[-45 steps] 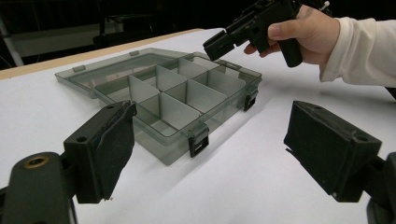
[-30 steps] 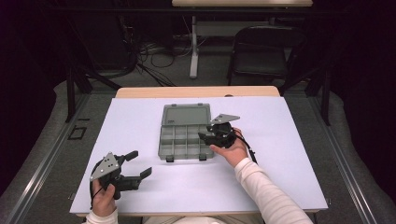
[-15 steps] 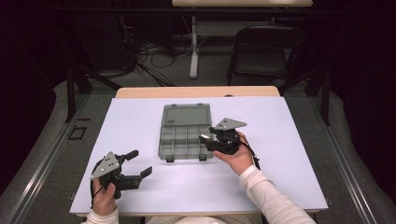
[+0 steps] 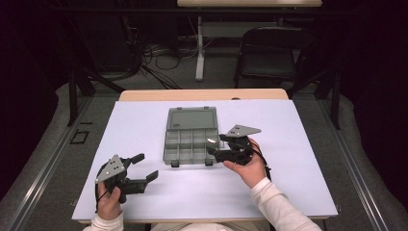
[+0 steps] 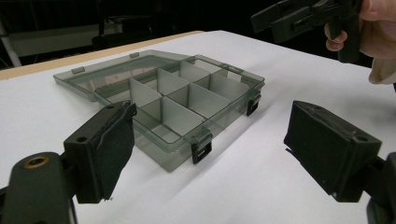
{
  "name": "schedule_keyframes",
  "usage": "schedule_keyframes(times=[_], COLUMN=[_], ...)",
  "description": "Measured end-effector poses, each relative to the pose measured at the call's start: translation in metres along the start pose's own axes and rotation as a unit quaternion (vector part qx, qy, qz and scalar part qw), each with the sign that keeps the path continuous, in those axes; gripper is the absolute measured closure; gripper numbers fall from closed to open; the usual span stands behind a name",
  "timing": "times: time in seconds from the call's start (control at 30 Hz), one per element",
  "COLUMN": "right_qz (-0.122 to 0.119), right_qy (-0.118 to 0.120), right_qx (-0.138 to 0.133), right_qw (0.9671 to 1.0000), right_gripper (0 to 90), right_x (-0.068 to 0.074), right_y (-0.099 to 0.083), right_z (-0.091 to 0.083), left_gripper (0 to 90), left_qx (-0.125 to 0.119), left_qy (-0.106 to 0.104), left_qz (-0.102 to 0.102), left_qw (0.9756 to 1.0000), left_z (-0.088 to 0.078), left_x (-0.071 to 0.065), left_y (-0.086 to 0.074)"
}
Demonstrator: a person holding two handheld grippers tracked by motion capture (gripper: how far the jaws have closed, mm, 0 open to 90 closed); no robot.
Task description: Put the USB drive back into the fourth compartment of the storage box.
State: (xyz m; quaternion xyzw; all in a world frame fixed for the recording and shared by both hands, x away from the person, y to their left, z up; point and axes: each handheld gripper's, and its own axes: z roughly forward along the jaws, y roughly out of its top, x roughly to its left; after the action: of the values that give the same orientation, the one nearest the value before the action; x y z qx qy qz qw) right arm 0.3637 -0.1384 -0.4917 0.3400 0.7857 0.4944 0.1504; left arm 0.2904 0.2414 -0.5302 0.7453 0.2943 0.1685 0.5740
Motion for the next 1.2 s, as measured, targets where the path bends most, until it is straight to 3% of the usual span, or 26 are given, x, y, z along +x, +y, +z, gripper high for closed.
schedule_keyframes(times=[0.17,0.23,0.37,0.5,0.67,0.8,0.93,1.2], right_qz=[0.002,0.012,0.032,0.045,0.037,0.027,0.025,0.018], right_qy=[-0.004,-0.026,-0.014,-0.017,-0.031,-0.031,-0.041,-0.051], right_qx=[-0.006,-0.001,-0.009,0.0,0.002,0.01,0.025,0.02], right_qw=[1.0,0.9996,0.9994,0.9988,0.9988,0.9991,0.9985,0.9983], right_gripper=[22.9,17.4,15.1,14.1,11.5,3.3,2.5,2.0], right_x=[0.001,0.002,0.0,-0.003,-0.004,-0.004,-0.002,0.005], right_y=[-0.004,-0.005,-0.009,-0.016,-0.024,-0.035,-0.043,-0.044], right_z=[-0.008,-0.013,-0.022,-0.027,-0.029,-0.028,-0.026,-0.038], left_gripper=[15.6,15.5,15.6,15.6,15.6,15.6,15.6,15.6], left_qx=[0.0,0.001,0.002,0.001,0.003,0.002,0.003,0.003], left_qy=[0.001,0.001,-0.002,-0.001,0.0,0.001,-0.002,-0.006], left_qz=[0.0,0.0,-0.001,-0.004,-0.003,-0.004,-0.001,0.001], left_qw=[1.0,1.0,1.0,1.0,1.0,1.0,1.0,1.0], left_z=[0.001,0.002,0.003,0.004,0.004,0.003,0.005,0.005], left_x=[-0.001,0.0,0.0,0.001,0.001,0.001,0.001,0.0], left_y=[0.0,0.0,0.0,0.0,0.0,0.0,0.0,0.001])
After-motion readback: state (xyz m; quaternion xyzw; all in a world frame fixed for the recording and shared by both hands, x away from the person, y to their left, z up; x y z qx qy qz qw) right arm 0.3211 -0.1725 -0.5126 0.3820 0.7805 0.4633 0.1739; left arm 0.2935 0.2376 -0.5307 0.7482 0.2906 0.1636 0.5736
